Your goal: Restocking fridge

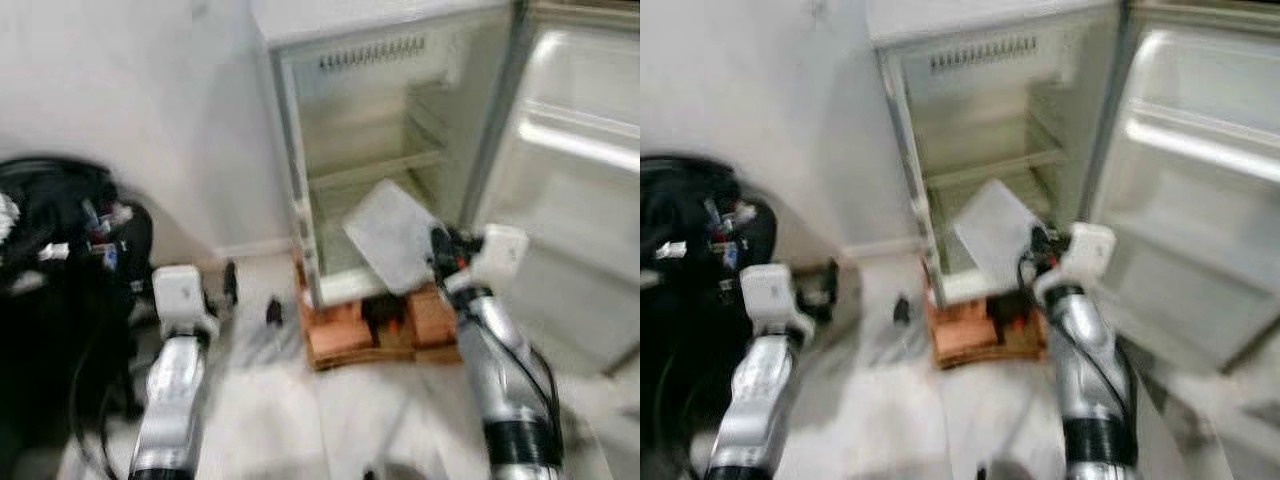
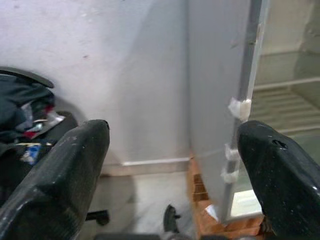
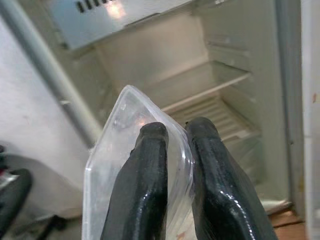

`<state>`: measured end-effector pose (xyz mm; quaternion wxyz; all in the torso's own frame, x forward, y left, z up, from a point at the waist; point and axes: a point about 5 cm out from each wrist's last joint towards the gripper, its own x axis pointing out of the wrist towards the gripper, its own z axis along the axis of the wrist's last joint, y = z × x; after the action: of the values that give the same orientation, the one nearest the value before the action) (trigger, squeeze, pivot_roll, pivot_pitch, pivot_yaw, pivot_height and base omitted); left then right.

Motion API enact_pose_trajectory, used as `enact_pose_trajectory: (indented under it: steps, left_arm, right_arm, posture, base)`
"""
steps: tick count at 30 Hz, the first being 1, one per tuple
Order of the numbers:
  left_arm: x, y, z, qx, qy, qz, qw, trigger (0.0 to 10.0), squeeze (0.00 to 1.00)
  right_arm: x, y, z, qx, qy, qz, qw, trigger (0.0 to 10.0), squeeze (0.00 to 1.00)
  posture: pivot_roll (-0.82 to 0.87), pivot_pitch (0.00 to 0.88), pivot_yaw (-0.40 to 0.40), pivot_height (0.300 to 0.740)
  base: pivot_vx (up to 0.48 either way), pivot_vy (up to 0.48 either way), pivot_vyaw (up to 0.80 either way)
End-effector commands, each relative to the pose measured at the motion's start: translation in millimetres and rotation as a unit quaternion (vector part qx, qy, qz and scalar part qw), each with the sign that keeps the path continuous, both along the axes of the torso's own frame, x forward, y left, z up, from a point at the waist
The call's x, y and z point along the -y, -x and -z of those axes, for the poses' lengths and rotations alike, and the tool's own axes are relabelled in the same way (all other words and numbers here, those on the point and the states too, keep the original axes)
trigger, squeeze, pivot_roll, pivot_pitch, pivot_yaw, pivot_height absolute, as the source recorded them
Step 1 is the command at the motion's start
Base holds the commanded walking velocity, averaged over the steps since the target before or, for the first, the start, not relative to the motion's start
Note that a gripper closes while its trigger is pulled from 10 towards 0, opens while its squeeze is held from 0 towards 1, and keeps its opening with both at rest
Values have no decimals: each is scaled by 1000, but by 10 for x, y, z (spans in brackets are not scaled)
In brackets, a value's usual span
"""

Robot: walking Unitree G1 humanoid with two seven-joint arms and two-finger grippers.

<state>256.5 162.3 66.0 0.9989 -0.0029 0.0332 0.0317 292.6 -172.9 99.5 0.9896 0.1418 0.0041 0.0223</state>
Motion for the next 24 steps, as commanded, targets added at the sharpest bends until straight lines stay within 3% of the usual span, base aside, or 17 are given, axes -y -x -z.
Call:
enact_pose_trajectory:
  steps: [1,16,24]
  left_arm:
    - [-94,-6,-18,3,-12,-13,1000,10000,0]
    - [-72,-20,-3,2,-12,-14,1000,10000,0]
    - [-68,-23,15,-4,-10,-20,1000,10000,0]
  right_arm:
    - [-96,-44,-65,14,-4,-10,1000,10000,0]
    - [-93,-77,-91,22,4,-6,1000,10000,0]
    - [-96,-87,-96,24,5,-5,1000,10000,0]
  posture:
    - [-37,0,61,740]
    - [-35,0,59,740]
    - [-36,0,59,740]
  base:
    - [450,0,0]
    - [471,0,0]
    - [30,0,0]
